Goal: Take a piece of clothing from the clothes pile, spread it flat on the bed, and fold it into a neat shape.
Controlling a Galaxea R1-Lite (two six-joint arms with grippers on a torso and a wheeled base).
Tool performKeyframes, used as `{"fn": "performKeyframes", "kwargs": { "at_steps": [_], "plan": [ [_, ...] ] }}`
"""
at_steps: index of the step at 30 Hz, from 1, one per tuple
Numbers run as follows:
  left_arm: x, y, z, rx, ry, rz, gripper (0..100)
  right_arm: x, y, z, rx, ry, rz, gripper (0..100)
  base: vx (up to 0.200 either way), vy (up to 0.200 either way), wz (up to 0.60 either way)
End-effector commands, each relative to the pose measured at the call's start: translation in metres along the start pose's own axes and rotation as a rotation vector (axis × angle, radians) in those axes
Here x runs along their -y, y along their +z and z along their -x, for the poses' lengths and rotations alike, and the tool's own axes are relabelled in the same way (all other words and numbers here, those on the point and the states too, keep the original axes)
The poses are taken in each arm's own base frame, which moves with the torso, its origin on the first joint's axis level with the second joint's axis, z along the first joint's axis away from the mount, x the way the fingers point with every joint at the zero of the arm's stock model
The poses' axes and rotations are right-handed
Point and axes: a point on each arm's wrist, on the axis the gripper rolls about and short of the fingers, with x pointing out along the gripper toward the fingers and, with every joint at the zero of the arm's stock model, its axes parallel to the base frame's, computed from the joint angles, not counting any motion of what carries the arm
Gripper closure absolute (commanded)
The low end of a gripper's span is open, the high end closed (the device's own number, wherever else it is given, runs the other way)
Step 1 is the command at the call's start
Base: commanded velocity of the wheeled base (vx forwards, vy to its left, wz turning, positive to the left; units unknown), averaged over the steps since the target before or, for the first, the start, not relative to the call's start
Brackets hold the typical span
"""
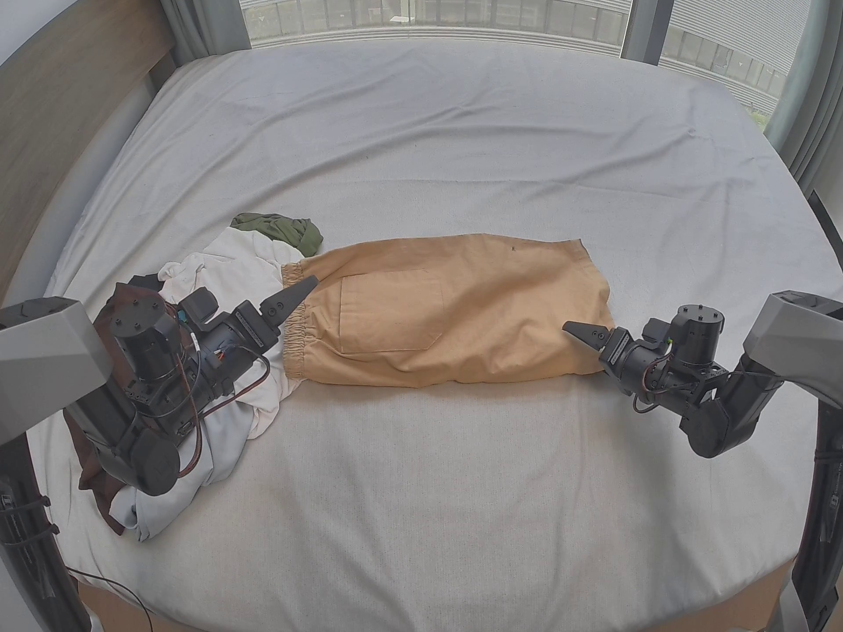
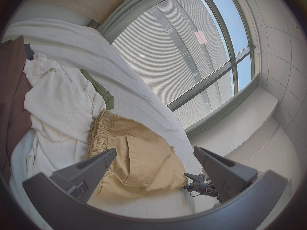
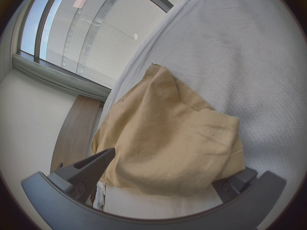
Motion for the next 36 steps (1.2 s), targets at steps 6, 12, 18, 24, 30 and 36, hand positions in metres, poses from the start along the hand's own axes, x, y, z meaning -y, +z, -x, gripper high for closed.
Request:
{"fn": "performKeyframes", "kwargs": {
  "at_steps": [6,12,18,24,30,36],
  "plan": [
    [-0.001,0.000,0.000,0.000,0.002,0.001,0,0.005,-0.001,-0.007,0.047,-0.024,0.008,0,0.000,0.000,0.00],
    [-0.001,0.000,0.000,0.002,0.002,0.002,0,0.005,-0.001,-0.005,0.048,-0.023,0.009,100,0.000,0.000,0.00],
    [0.000,0.000,0.000,0.001,0.001,0.003,0,-0.005,-0.004,0.005,0.026,-0.027,0.062,100,0.000,0.000,0.00],
    [-0.001,0.000,0.000,0.000,0.002,0.004,0,-0.006,-0.009,0.017,-0.007,-0.055,0.160,100,0.000,0.000,0.00],
    [-0.001,-0.001,0.000,-0.002,0.004,0.005,0,-0.013,-0.006,0.038,-0.069,-0.117,0.229,100,0.000,0.000,0.00],
    [-0.003,-0.002,0.000,-0.008,0.009,0.009,0,-0.015,-0.002,0.060,-0.117,-0.177,0.283,100,0.000,0.000,0.00]
  ]
}}
